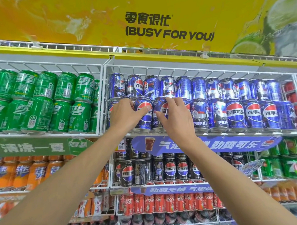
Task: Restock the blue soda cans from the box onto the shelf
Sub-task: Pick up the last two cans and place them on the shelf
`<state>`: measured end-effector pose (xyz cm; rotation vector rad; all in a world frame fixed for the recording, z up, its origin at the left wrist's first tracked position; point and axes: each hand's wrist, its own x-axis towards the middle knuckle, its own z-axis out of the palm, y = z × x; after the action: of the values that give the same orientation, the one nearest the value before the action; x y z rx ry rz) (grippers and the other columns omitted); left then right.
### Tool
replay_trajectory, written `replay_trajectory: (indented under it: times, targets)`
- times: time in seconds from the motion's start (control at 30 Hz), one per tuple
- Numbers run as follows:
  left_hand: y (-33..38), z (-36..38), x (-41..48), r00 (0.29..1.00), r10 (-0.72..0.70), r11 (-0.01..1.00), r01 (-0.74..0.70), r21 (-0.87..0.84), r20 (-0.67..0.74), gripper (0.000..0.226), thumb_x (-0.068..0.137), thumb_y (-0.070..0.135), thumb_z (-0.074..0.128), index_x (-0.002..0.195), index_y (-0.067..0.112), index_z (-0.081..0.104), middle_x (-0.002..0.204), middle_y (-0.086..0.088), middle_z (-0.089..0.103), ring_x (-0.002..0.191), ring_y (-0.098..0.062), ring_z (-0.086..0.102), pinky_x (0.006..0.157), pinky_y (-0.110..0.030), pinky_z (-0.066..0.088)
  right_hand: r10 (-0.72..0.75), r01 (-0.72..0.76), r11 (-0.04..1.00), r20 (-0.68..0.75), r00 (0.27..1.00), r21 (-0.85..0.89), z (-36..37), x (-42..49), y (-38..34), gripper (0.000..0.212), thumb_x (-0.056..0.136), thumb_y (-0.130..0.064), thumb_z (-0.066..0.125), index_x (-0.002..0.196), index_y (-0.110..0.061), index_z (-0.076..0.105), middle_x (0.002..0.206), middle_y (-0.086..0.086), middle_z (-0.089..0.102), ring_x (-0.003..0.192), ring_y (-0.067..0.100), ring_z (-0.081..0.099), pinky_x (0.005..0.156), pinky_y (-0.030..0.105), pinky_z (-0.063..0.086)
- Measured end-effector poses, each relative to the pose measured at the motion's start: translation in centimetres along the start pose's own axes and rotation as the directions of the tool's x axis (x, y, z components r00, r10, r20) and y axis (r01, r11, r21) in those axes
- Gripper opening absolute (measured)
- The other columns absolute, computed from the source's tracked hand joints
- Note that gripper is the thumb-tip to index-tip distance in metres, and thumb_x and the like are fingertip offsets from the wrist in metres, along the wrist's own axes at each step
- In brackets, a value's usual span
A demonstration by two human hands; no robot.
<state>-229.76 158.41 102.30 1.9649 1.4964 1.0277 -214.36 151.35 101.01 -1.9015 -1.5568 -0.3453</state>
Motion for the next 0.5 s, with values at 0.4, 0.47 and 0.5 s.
replay_trajectory:
  times: [0.4, 0.47, 0.5]
  targets:
    - [0.0, 1.6, -0.6, 0.991, -0.047, 0.993, 0.034, -0.110, -0.121, 0.063, 0.079, 0.056, 0.079, 0.119, 0.008, 0.069, 0.093, 0.002, 0.066, 0.089, -0.022, 0.065, 0.088, -0.046, 0.057, 0.040, -0.042, 0.998, 0.039, 0.998, 0.038, 0.0, 0.1, 0.1, 0.044, 0.100, -0.038, 0.067, 0.131, -0.009, 0.057, 0.123, 0.009, 0.055, 0.092, 0.030, 0.063, 0.075, 0.037, 0.048]
    - [-0.5, 2.0, -1.3, 0.990, -0.027, 0.996, 0.014, -0.088, -0.140, 0.060, 0.081, 0.058, 0.076, 0.114, 0.010, 0.067, 0.094, 0.002, 0.065, 0.088, -0.022, 0.063, 0.084, -0.046, 0.057, 0.041, -0.043, 0.998, 0.048, 0.998, 0.040, 0.0, 0.1, 0.1, 0.044, 0.100, -0.039, 0.067, 0.131, -0.009, 0.057, 0.124, 0.009, 0.055, 0.094, 0.031, 0.063, 0.077, 0.038, 0.049]
    - [-0.6, 2.1, -1.5, 0.989, -0.026, 0.997, 0.015, -0.075, -0.145, 0.060, 0.082, 0.059, 0.075, 0.114, 0.008, 0.066, 0.094, 0.002, 0.064, 0.087, -0.022, 0.061, 0.082, -0.046, 0.056, 0.041, -0.043, 0.998, 0.050, 0.998, 0.040, 0.0, 0.1, 0.1, 0.044, 0.099, -0.039, 0.068, 0.131, -0.010, 0.058, 0.124, 0.009, 0.054, 0.092, 0.031, 0.063, 0.076, 0.039, 0.049]
